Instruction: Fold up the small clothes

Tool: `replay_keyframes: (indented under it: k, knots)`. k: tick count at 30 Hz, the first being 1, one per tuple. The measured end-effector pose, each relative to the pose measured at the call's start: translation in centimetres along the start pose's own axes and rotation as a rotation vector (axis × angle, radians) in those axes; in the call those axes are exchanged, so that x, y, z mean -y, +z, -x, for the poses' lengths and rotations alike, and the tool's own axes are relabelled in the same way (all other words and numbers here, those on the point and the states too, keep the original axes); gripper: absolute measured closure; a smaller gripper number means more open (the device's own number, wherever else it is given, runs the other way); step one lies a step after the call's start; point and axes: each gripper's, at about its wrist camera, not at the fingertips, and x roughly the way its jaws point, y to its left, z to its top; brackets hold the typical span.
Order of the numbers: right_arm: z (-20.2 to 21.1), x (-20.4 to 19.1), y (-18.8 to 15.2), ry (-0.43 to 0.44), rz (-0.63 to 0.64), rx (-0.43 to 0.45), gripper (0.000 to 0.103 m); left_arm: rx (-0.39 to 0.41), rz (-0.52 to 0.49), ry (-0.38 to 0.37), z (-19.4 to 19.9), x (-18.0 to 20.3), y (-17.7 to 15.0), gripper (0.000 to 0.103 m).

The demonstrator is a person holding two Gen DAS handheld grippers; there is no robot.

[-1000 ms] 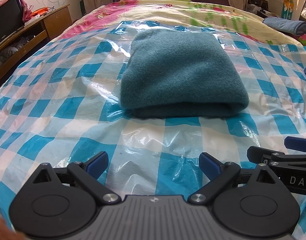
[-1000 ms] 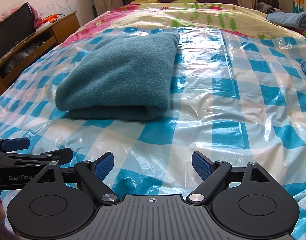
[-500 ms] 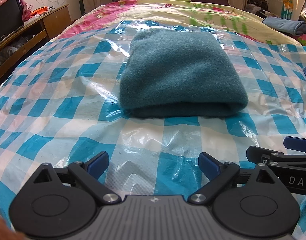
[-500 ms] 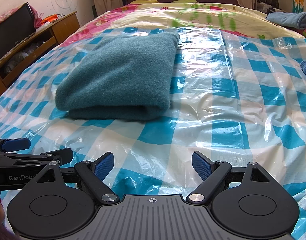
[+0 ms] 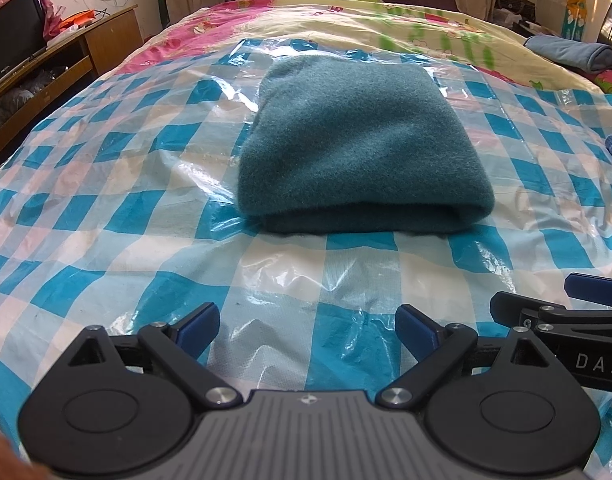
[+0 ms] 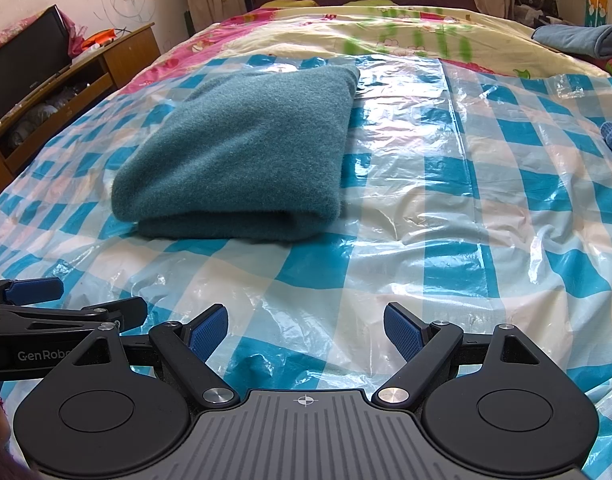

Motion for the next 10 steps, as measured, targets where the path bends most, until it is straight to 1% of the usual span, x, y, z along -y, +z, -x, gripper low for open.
replay_keyframes:
  k: [10]
  knots:
    - [0.07, -0.02, -0.03, -0.002, 0.001, 0.001, 0.016, -0.007, 0.006, -0.007, 0.01, -0.18, -0.03, 0.006]
